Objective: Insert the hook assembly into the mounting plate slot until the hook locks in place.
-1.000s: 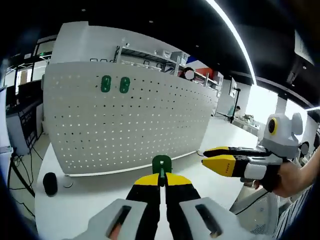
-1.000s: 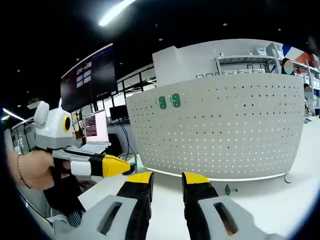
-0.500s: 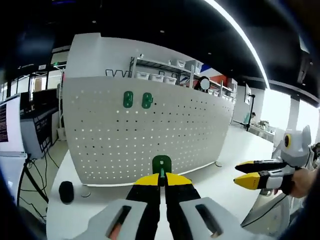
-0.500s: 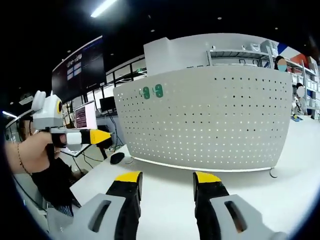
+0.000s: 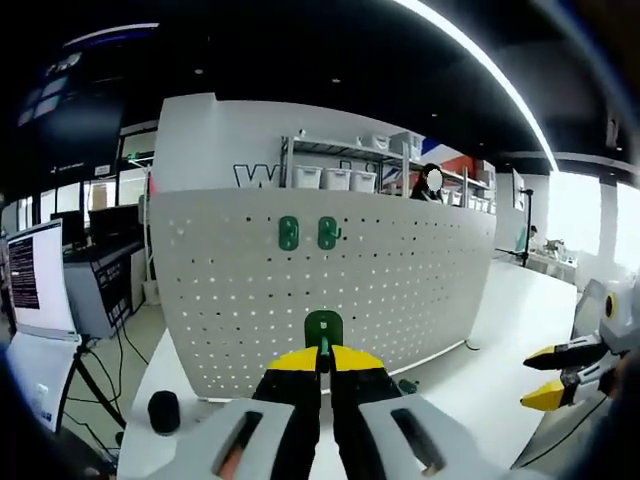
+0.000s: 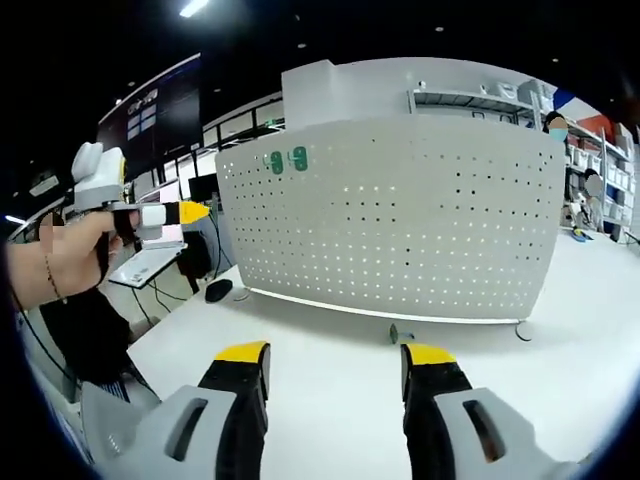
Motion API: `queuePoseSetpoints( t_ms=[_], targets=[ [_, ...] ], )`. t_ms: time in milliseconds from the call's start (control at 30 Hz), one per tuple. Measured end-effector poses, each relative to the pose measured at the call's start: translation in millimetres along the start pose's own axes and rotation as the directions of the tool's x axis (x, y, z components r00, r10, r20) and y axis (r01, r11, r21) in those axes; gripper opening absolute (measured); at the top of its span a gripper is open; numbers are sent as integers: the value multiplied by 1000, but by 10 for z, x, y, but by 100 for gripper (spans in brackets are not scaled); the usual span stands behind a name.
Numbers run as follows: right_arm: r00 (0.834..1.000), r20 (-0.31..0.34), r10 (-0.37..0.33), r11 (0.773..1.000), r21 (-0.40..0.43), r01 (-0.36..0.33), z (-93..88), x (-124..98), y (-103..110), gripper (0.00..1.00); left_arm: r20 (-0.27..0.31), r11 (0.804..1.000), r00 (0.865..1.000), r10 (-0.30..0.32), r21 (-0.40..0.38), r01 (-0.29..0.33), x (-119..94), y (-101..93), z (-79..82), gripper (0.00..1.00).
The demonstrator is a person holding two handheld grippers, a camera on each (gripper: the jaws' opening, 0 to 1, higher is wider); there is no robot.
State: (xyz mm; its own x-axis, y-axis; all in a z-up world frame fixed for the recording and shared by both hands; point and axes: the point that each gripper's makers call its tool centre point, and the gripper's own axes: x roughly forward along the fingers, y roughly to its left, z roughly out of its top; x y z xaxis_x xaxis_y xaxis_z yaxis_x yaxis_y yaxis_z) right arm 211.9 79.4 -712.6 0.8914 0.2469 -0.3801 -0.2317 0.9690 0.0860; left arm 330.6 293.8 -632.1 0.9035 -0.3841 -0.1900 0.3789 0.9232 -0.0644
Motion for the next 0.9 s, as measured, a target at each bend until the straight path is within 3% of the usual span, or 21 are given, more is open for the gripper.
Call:
queuePoseSetpoints(
  t_ms=[467, 633, 900],
  targets=[
    [997, -67, -42, 999, 8, 43, -273, -171, -187, 57, 66, 996, 995, 74, 36, -77, 117, 163, 216, 1],
    [994, -93, -51, 998, 17, 53, -377, -218, -223, 59, 92, 991, 990, 109, 74, -116, 175, 240, 262, 1],
    [990, -127, -66, 997, 19, 69, -495, -275, -244, 64, 124, 985, 981, 150, 64, -159, 264, 369, 376, 1]
  ],
)
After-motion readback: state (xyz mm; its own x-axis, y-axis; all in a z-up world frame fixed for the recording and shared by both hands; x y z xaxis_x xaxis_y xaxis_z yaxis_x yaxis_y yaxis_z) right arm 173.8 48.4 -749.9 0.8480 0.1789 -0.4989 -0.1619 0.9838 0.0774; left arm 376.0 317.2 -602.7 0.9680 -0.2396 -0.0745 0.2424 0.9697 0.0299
